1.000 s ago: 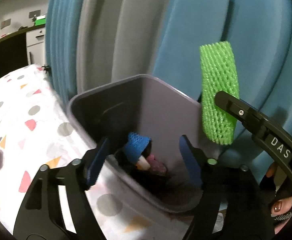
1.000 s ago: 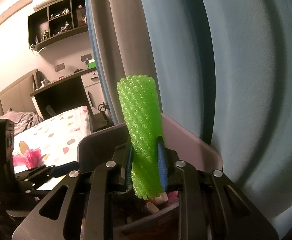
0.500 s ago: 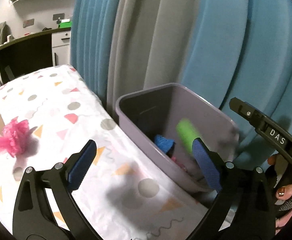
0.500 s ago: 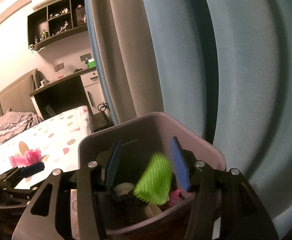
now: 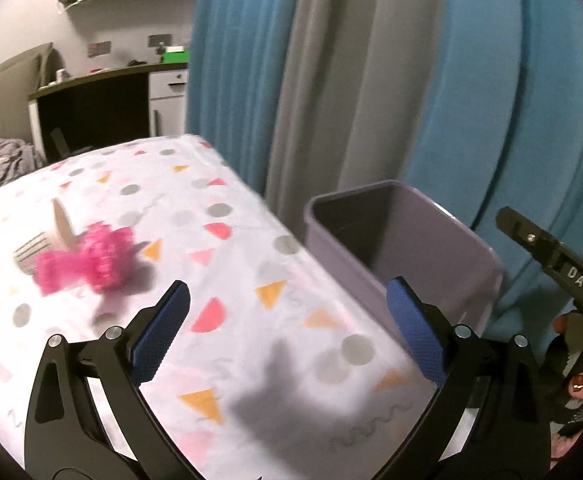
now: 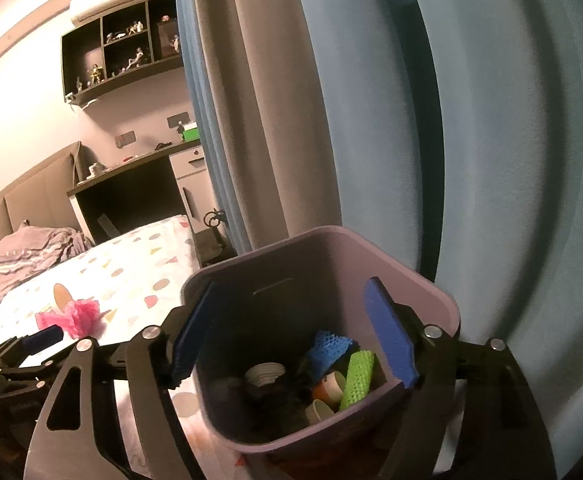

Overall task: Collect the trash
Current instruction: 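Move both tools back toward the white cup and pink bag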

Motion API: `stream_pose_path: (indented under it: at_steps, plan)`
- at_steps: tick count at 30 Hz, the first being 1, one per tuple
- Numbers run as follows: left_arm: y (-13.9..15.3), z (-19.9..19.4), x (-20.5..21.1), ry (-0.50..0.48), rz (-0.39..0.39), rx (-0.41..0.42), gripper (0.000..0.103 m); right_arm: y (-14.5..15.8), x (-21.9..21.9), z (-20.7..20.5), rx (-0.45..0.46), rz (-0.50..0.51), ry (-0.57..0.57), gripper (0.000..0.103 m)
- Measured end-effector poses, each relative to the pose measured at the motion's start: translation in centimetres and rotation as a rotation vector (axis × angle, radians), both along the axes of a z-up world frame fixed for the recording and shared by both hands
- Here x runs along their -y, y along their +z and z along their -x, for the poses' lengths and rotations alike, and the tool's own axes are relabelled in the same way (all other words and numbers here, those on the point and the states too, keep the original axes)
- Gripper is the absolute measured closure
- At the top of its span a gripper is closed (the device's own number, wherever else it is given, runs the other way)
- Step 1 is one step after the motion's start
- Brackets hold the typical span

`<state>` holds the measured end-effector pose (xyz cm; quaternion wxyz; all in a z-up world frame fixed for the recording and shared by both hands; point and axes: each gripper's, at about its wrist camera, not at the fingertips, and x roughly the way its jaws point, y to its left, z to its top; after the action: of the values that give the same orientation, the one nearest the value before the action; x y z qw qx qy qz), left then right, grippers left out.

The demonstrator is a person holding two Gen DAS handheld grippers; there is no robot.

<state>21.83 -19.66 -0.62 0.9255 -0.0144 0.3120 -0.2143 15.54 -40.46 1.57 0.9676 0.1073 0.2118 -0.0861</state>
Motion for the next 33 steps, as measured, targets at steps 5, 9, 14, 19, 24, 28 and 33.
stream_pose_path:
  at_steps: [5,9,14,19,24,28,33]
  plan:
    - [0.2,0.7,-3.3,0.073,-0.025,0.008,0.006,0.1,-0.8,0.3,0.0,0.002,0.011,0.026]
    - [0.6,1.4,-6.3,0.139,-0.041,0.027,0.006,0.3,-2.3,0.5,0.001,0.013,0.037,0.026]
    - [0.7,1.7,-10.8,0.251,-0.055,0.029,0.006,0.4,-5.3,0.4,0.001,0.03,0.1,0.023]
    - [0.4,2.0,-15.9,0.384,-0.077,0.025,0.006,0.3,-8.9,-0.2,-0.011,0.027,0.188,0.023]
    - [0.0,2.1,-19.7,0.47,-0.076,0.015,0.006,0.1,-12.2,-1.0,-0.027,0.028,0.253,0.023]
    - [0.1,1.7,-22.3,0.544,-0.068,0.014,0.006,-0.1,-15.4,-1.9,-0.05,0.052,0.312,0.023]
    - [0.1,0.1,-24.8,0.634,-0.054,0.007,0.006,-0.6,-19.0,-3.8,-0.076,0.068,0.364,0.023]
